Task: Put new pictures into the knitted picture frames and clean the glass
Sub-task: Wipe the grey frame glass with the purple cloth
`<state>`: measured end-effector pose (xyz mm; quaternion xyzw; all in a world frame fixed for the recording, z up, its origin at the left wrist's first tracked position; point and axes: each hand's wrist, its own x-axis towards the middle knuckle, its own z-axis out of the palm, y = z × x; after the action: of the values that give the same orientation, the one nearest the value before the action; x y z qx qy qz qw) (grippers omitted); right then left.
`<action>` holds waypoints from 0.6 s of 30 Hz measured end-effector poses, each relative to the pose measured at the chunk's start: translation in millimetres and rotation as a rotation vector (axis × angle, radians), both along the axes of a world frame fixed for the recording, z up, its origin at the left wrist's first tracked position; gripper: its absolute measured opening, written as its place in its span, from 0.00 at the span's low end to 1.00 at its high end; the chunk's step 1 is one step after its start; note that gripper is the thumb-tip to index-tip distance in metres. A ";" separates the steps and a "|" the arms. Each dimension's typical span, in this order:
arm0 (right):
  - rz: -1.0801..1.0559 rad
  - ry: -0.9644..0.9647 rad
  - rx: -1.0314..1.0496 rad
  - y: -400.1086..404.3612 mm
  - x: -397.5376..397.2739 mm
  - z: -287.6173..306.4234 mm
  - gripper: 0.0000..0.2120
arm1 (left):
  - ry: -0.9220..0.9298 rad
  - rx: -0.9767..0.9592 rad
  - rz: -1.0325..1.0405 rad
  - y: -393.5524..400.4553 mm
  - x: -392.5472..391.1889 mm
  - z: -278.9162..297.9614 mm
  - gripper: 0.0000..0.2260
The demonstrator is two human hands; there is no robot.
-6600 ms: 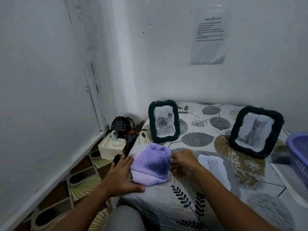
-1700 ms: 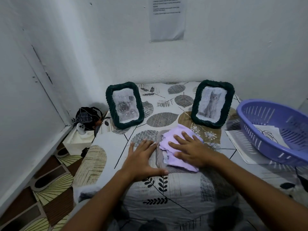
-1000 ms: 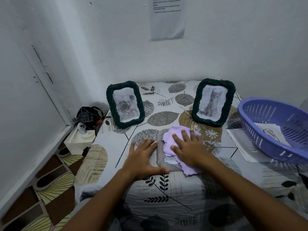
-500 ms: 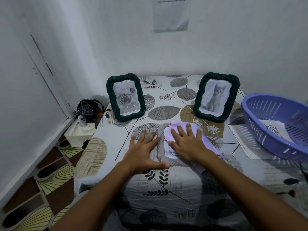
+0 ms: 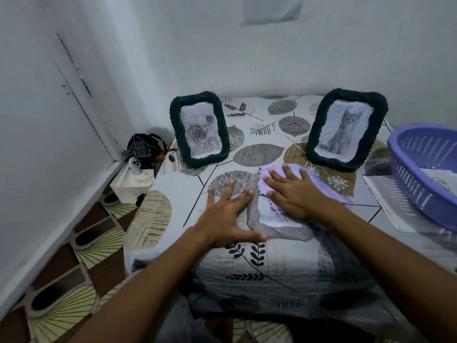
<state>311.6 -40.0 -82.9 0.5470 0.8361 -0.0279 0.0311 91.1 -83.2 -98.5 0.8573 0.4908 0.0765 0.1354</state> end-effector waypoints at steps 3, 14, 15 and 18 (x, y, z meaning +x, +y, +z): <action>0.031 0.042 0.001 -1.8 -15.3 -1.2 0.26 | 0.003 0.024 0.000 1.1 -0.4 -0.4 0.52; -0.045 -0.037 0.144 -16.8 23.9 1.7 0.41 | -0.011 0.032 -0.003 -1.4 -0.1 1.3 0.53; -0.045 -0.036 0.137 -15.1 19.1 1.1 0.42 | -0.011 0.024 -0.004 -1.4 -0.4 1.8 0.54; -0.046 -0.008 0.118 -10.2 -2.2 0.4 0.39 | -0.011 0.015 -0.003 -0.7 0.1 2.2 0.53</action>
<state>309.4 -50.1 -82.5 0.5669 0.8234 0.0232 0.0015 91.2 -83.9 -96.3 0.8585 0.4883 0.0846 0.1317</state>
